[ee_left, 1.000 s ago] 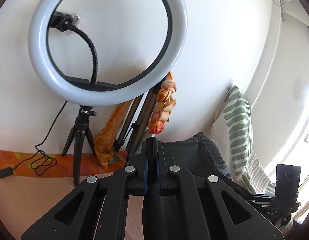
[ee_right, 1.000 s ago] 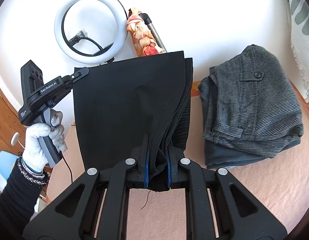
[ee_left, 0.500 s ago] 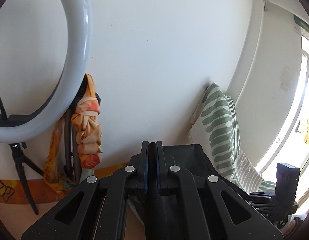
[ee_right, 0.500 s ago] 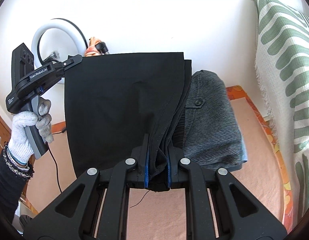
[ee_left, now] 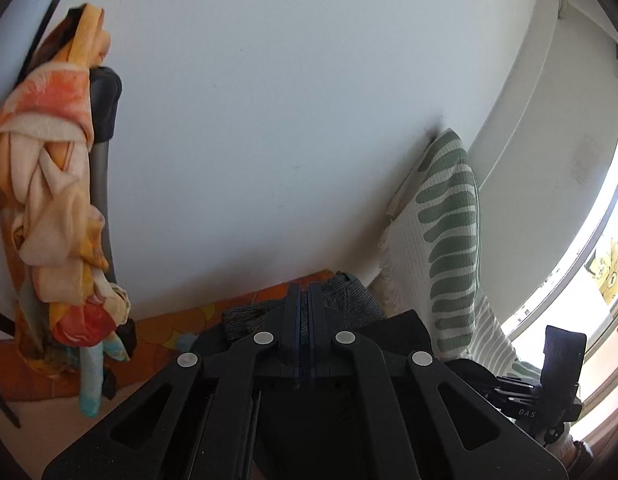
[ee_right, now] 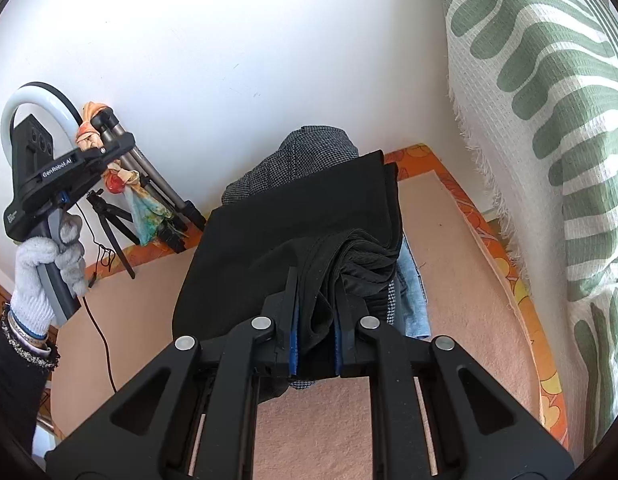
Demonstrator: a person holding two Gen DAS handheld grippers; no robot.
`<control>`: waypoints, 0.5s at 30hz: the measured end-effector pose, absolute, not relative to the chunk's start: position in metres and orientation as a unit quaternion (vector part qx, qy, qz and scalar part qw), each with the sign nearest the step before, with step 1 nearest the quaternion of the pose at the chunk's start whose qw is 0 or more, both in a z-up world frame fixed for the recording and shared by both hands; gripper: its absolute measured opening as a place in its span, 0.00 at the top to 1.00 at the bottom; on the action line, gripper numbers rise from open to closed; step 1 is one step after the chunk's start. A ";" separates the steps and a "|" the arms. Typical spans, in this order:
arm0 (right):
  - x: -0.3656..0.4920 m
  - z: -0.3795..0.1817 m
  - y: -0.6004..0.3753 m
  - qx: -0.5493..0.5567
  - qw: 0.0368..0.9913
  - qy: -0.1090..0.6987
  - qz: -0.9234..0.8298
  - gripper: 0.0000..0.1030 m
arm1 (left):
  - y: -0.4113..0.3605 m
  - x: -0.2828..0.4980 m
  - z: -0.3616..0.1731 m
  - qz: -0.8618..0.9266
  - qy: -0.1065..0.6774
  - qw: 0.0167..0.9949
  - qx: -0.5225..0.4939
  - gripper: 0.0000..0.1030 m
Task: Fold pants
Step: 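Lift the folded shorts with both grippers and carry them toward the clothes stack, then lower the shorts onto the stack of folded clothes with both grippers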
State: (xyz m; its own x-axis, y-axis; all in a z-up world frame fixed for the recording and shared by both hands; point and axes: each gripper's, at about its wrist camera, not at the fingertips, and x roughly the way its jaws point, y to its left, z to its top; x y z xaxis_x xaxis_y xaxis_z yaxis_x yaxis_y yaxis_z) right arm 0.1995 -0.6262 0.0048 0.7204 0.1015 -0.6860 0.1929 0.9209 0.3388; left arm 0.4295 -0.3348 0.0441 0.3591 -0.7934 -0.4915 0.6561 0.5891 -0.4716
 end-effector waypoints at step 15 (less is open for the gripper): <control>0.192 -0.006 -0.620 0.194 0.909 0.369 -0.021 0.88 | -0.344 0.459 -0.048 -0.437 0.488 0.740 -0.148 0.65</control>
